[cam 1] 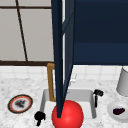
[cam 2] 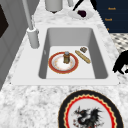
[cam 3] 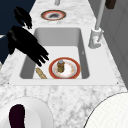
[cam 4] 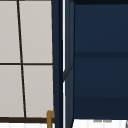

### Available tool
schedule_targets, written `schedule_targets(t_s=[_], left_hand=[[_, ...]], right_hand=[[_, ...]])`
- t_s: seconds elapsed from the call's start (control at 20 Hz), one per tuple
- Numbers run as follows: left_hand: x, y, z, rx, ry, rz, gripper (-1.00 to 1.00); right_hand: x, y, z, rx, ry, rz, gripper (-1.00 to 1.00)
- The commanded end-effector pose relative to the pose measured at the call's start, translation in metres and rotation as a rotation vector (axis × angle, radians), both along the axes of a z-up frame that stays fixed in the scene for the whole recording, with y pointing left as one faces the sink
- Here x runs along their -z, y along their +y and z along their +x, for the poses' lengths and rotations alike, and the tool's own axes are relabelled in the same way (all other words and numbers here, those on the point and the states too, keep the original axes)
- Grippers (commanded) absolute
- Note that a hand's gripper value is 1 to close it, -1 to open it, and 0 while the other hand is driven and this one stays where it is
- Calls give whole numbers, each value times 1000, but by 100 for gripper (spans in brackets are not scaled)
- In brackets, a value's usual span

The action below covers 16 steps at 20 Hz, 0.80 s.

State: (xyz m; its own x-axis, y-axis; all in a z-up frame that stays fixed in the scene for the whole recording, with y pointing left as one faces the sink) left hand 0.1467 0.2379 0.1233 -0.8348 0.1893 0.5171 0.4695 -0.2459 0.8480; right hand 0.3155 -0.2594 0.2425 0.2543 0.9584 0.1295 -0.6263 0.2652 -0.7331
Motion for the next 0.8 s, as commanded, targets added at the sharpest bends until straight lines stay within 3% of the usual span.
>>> schedule_targets(t_s=[0.0, 0.45, 0.75], left_hand=[[0, 0, 0, 0, 0, 0, 0], [0, 0, 0, 0, 0, 0, 0], [0, 0, 0, 0, 0, 0, 0]], right_hand=[[0, -20, -17, -27, 0, 22, -100], [0, -64, -59, -28, 18, 53, -100], [0, -92, -73, -53, 28, 38, -100]])
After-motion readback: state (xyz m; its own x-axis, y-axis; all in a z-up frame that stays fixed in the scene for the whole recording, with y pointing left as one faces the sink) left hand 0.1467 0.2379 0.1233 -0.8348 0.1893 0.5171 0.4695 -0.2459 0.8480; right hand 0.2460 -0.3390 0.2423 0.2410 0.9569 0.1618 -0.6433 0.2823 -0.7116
